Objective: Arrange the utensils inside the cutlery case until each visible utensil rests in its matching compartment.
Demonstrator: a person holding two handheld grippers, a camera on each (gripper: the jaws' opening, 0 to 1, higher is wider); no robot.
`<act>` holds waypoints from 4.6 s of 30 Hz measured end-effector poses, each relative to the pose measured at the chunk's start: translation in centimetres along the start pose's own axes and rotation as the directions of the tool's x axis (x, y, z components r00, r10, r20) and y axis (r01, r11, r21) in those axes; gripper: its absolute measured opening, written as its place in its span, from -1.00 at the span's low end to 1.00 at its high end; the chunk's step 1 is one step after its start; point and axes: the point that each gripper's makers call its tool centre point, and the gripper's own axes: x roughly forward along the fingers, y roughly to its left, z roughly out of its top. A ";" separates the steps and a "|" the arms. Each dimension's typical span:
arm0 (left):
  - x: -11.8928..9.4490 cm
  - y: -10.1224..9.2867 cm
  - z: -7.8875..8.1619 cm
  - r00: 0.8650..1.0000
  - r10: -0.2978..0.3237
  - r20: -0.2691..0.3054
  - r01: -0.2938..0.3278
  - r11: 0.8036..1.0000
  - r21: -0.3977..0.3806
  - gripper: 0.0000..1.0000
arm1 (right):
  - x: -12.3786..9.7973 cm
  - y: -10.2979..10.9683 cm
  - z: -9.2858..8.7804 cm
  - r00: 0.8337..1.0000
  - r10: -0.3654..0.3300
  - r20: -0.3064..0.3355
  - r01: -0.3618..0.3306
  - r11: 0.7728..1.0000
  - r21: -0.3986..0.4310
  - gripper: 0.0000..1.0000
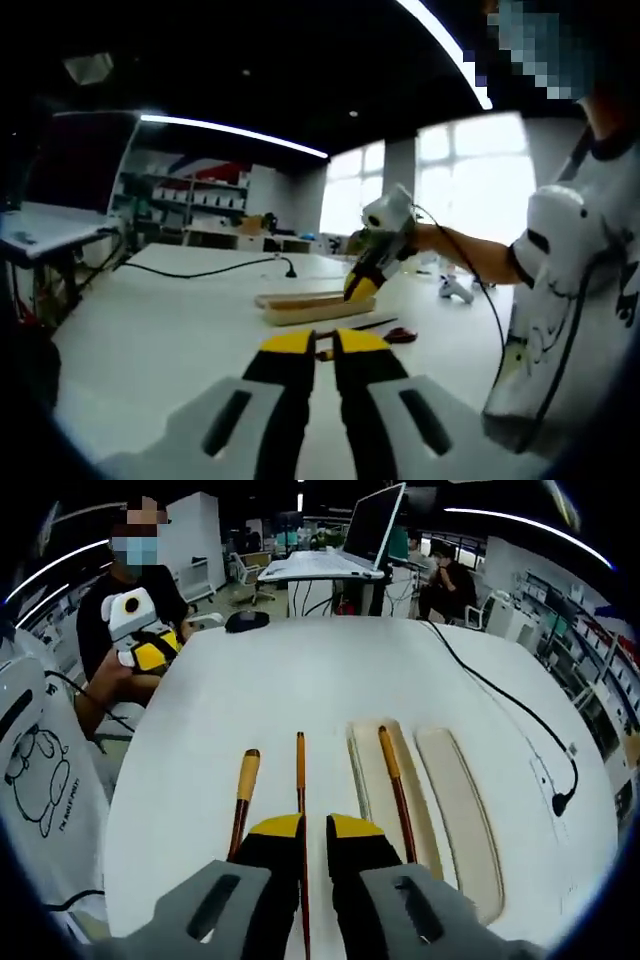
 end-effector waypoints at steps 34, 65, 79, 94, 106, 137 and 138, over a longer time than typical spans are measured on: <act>-1.4 2.6 -1.3 0.999 0.020 0.035 -0.018 0.998 -0.052 -0.85 | 3.4 0.2 -2.0 0.967 0.006 -0.256 -0.026 0.997 -0.074 -0.86; -1.2 1.5 -1.2 1.000 0.013 0.029 -0.012 0.999 -0.048 -0.85 | 0.6 -1.0 -1.9 0.969 -0.011 -0.246 0.009 1.000 -0.009 -0.97; -1.3 1.6 -1.1 1.000 0.016 0.026 -0.014 0.999 -0.044 -0.85 | -0.5 -2.4 -0.5 0.975 -0.070 -0.209 0.062 0.997 -0.047 -0.97; -1.1 1.6 -1.4 1.000 0.012 0.018 -0.011 0.999 -0.048 -0.85 | -2.6 -5.1 4.7 0.975 -0.203 -0.092 0.182 0.963 -0.198 -0.97; -1.3 2.0 -1.3 1.000 0.018 0.015 -0.017 0.999 -0.051 -0.85 | -0.9 -7.4 3.6 0.976 -0.212 -0.057 0.201 0.967 -0.159 -0.96; -1.2 2.1 -2.2 0.999 0.031 -0.020 -0.032 0.998 -0.050 -0.85 | 1.8 -7.3 -0.5 0.973 -0.172 -0.155 0.151 0.978 -0.144 -0.95; -1.2 2.1 -2.3 0.999 0.034 -0.020 -0.035 0.998 -0.049 -0.85 | 1.8 -7.2 -0.7 0.973 -0.166 -0.163 0.143 0.980 -0.141 -0.95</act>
